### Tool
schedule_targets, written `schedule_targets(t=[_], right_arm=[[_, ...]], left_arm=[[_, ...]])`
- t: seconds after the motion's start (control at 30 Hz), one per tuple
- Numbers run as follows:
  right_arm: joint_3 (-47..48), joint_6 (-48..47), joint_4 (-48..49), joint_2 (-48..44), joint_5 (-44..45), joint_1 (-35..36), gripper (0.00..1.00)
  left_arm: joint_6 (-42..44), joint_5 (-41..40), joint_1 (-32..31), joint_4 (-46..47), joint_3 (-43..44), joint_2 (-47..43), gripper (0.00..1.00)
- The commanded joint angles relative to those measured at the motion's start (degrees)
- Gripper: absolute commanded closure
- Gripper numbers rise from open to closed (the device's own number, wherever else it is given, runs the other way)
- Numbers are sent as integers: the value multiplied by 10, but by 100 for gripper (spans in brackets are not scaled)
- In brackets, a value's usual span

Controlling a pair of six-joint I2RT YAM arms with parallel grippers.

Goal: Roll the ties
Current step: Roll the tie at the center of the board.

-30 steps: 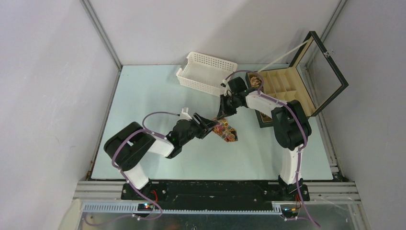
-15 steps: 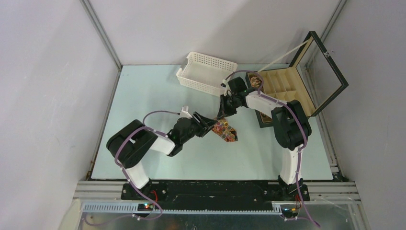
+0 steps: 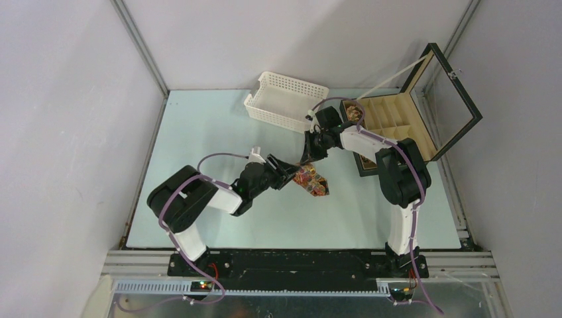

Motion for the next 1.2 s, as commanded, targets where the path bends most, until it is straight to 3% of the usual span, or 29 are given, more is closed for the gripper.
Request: schedule_targets(t=[0.0, 0.33, 0.67, 1.1, 1.17], right_arm=[[-1, -4, 10, -4, 2, 4, 100], [-1, -6, 9, -3, 2, 4, 100], [-2, -8, 5, -3, 1, 5, 100], [-1, -9, 5, -5, 1, 4, 100], [-2, -9, 6, -4, 0, 4, 100]], left_arm=[[16, 0, 5, 0, -9, -27, 42], [12, -1, 5, 7, -13, -24, 41], [15, -1, 5, 4, 12, -6, 54], [21, 0, 5, -5, 24, 9, 57], [21, 0, 5, -3, 24, 12, 63]])
